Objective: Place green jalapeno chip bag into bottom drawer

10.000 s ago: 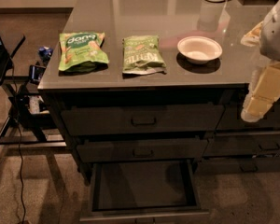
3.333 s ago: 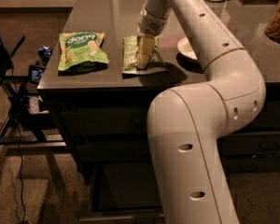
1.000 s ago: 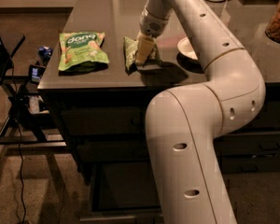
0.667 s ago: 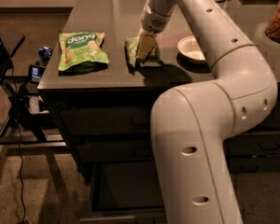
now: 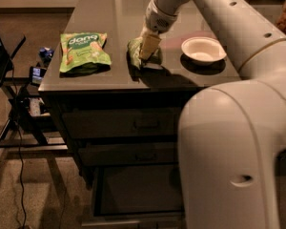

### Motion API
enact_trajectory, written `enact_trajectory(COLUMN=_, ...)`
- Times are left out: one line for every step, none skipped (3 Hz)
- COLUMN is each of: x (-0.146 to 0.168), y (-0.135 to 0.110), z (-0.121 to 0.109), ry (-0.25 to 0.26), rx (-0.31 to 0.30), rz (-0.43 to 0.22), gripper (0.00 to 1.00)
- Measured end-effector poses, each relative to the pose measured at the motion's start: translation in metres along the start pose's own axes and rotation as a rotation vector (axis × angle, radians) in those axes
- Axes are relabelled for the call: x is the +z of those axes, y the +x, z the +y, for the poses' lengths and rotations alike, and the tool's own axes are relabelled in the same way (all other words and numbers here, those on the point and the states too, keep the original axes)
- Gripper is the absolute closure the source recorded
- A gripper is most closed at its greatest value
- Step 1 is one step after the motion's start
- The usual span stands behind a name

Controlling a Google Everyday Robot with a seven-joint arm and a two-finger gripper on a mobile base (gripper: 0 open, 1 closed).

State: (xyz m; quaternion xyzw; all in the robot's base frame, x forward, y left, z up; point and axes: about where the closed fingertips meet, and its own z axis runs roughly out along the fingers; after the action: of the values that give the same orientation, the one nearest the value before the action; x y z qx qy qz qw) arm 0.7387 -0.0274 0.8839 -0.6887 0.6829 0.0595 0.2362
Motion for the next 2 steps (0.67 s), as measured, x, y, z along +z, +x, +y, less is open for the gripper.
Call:
enact_trajectory(x=-0.005, y=-0.004, z=0.020, ry=0.004, rx=-0.014, rz=-0.026, gripper=1.00)
enact_trajectory(x=-0.008, y=-0.004, z=0.042, ry=0.001, rx=-0.019, rz=-0.043, gripper=1.00)
